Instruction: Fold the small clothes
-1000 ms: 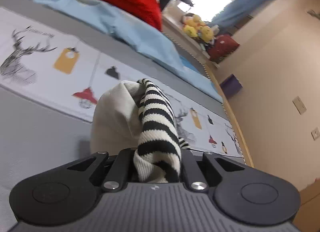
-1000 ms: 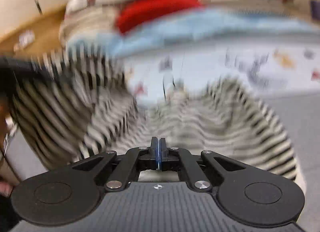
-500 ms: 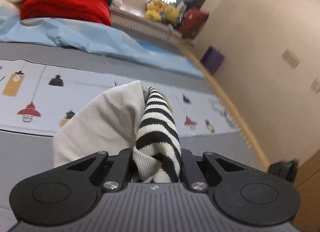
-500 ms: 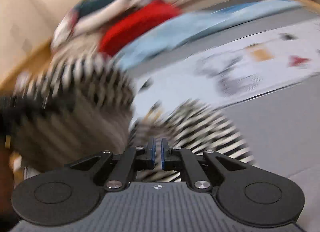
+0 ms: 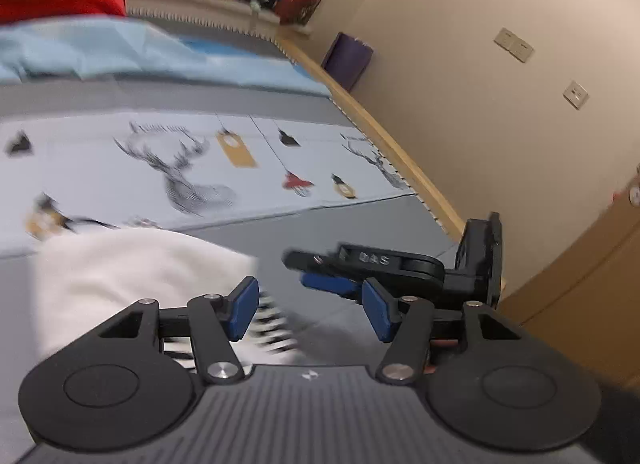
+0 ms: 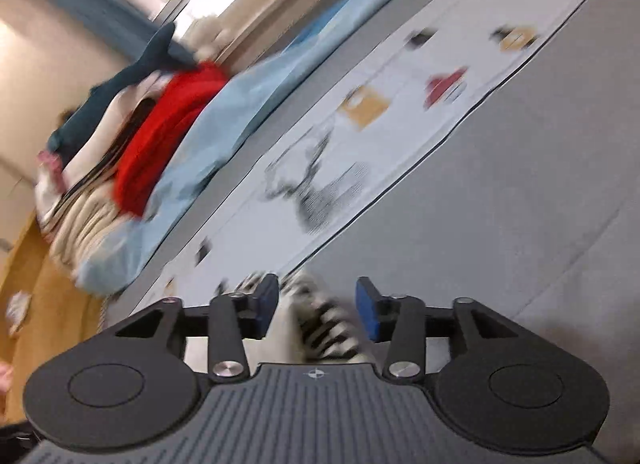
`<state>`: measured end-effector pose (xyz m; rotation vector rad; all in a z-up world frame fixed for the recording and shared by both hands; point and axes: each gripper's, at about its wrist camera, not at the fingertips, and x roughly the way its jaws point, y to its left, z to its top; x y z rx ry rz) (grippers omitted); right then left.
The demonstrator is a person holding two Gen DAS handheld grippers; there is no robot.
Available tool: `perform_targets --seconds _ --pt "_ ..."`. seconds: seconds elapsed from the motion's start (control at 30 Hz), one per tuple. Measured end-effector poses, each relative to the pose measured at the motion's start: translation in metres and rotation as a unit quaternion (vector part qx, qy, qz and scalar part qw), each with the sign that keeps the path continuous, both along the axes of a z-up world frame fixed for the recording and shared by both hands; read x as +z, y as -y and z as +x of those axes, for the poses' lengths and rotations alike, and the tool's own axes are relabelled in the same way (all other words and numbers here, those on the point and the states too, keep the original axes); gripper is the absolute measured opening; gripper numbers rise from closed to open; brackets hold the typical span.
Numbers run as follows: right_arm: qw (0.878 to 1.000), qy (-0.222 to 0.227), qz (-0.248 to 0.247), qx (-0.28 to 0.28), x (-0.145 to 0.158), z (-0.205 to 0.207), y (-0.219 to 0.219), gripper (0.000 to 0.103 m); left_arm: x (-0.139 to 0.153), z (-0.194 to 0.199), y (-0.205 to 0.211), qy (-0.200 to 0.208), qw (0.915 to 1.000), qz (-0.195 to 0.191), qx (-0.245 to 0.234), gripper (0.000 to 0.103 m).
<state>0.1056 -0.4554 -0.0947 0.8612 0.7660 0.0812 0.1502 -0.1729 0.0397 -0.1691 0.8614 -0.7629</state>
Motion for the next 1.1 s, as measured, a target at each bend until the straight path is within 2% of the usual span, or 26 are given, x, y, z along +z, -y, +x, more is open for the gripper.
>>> perform_targets --seconds 0.03,0.1,0.13,0.27,0.37,0.47,0.57,0.63,0.67,0.73,0.77,0.83,0.87,0.93,0.97,1.0,1.07,1.1 --pt "1.0 -0.004 0.005 0.017 -0.001 0.003 -0.006 0.049 -0.002 0.003 -0.016 0.004 0.9999 0.01 -0.005 0.06" --pt "0.999 -0.02 0.001 0.05 -0.006 0.011 -0.02 0.05 -0.016 0.012 -0.048 -0.003 0.9995 0.031 -0.012 0.05" --pt "0.997 -0.03 -0.003 0.065 -0.009 0.014 -0.027 0.05 -0.026 0.018 -0.06 -0.021 0.9992 0.034 -0.008 0.041" --pt "0.994 -0.056 -0.016 0.091 -0.015 0.021 -0.045 0.05 -0.063 0.027 -0.085 -0.093 0.9953 0.023 -0.015 0.024" --pt "0.994 -0.065 -0.018 0.09 -0.02 0.028 -0.053 0.05 -0.07 0.015 -0.077 -0.093 0.9925 0.033 -0.073 0.024" --pt "0.993 -0.073 -0.015 0.087 -0.026 0.032 -0.057 0.05 -0.093 0.008 -0.063 -0.116 0.9847 0.059 -0.115 0.024" --pt "0.992 -0.087 -0.017 0.086 -0.037 0.042 -0.063 0.051 -0.117 0.003 -0.041 -0.119 0.9772 0.09 -0.151 0.024" --pt "0.993 -0.083 -0.025 0.08 -0.038 0.045 -0.067 0.038 -0.128 0.001 -0.029 -0.12 0.9733 0.102 -0.166 0.021" --pt "0.994 -0.075 -0.028 0.08 -0.036 0.046 -0.068 0.02 -0.136 0.0 -0.024 -0.12 0.9722 0.107 -0.169 0.014" --pt "0.995 -0.057 -0.032 0.079 -0.029 0.046 -0.071 0.014 -0.144 -0.002 -0.018 -0.113 0.9697 0.131 -0.172 0.006" --pt "0.995 -0.041 -0.039 0.078 -0.023 0.045 -0.072 0.012 -0.146 0.0 -0.017 -0.108 0.9706 0.132 -0.171 0.006" --pt "0.997 0.008 -0.044 0.066 -0.006 0.041 -0.072 0.01 -0.145 0.0 -0.023 -0.11 0.9756 0.103 -0.159 0.006" --pt "0.996 0.048 -0.042 0.057 0.007 0.038 -0.07 0.006 -0.145 0.003 -0.027 -0.116 0.9765 0.095 -0.155 0.006" --pt "0.992 0.096 -0.059 0.052 0.025 0.033 -0.068 0.002 -0.146 0.005 -0.031 -0.118 0.977 0.089 -0.154 0.006" --pt "0.991 0.095 -0.087 0.047 0.027 0.034 -0.069 0.002 -0.147 0.004 -0.032 -0.117 0.9769 0.087 -0.156 0.006" --pt "0.989 0.075 -0.118 0.045 0.024 0.038 -0.071 0.002 -0.15 0.003 -0.032 -0.116 0.9758 0.093 -0.16 0.006" --pt "0.984 0.009 -0.174 0.044 0.006 0.049 -0.075 0.002 -0.154 0.001 -0.029 -0.105 0.9737 0.109 -0.17 0.006" --pt "0.984 -0.012 -0.172 0.047 -0.002 0.052 -0.074 0.002 -0.153 0.0 -0.03 -0.101 0.9738 0.109 -0.172 0.006"
